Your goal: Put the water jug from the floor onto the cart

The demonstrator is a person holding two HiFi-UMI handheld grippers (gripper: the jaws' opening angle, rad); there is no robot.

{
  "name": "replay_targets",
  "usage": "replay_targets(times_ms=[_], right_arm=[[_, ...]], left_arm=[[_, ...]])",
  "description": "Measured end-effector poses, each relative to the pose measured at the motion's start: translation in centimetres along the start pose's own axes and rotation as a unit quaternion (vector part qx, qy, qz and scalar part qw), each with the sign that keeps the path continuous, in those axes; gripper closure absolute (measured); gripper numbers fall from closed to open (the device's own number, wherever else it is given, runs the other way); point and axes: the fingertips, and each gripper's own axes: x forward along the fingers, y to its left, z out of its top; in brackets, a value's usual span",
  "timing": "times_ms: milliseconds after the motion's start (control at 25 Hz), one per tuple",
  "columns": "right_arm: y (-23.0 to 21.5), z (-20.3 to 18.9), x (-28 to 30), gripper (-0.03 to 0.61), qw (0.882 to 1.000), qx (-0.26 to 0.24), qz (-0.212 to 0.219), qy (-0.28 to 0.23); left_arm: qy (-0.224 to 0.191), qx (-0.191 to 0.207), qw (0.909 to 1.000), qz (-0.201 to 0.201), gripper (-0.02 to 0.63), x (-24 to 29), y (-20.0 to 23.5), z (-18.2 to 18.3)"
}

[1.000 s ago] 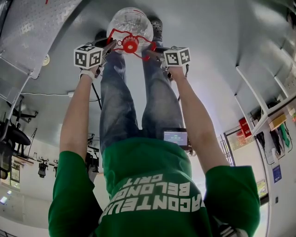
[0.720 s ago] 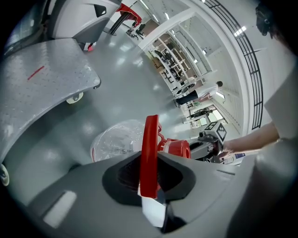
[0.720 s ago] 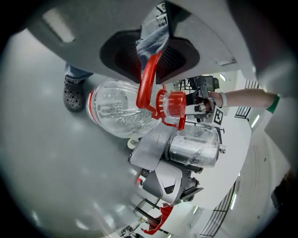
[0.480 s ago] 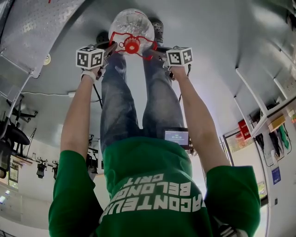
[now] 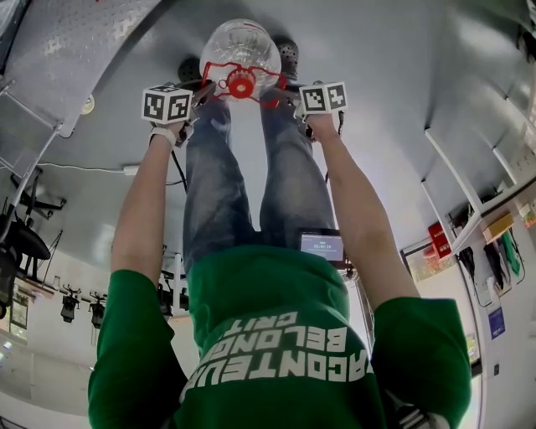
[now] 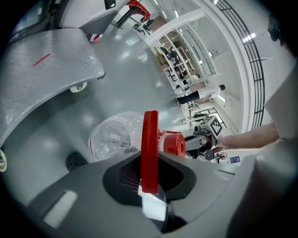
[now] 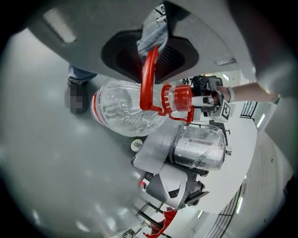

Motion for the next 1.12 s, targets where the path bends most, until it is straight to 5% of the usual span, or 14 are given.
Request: replay_targets(times_ms=[640,1120], right_arm=[[5.2,4.0,-2.9,0.508,0.997,-0.034,0.052,-0.043],[12.3,10.1,-5.7,0.503,0.982,-0.112,0.115,-0.095]], left_arm=[[-0.085,-0.025,0.9954,-0.037,0.548,-2.9,-3.0,2.3],[-0.194,-0.022,0.976,-0.096,0.548,-8.9,-4.9,7.0]])
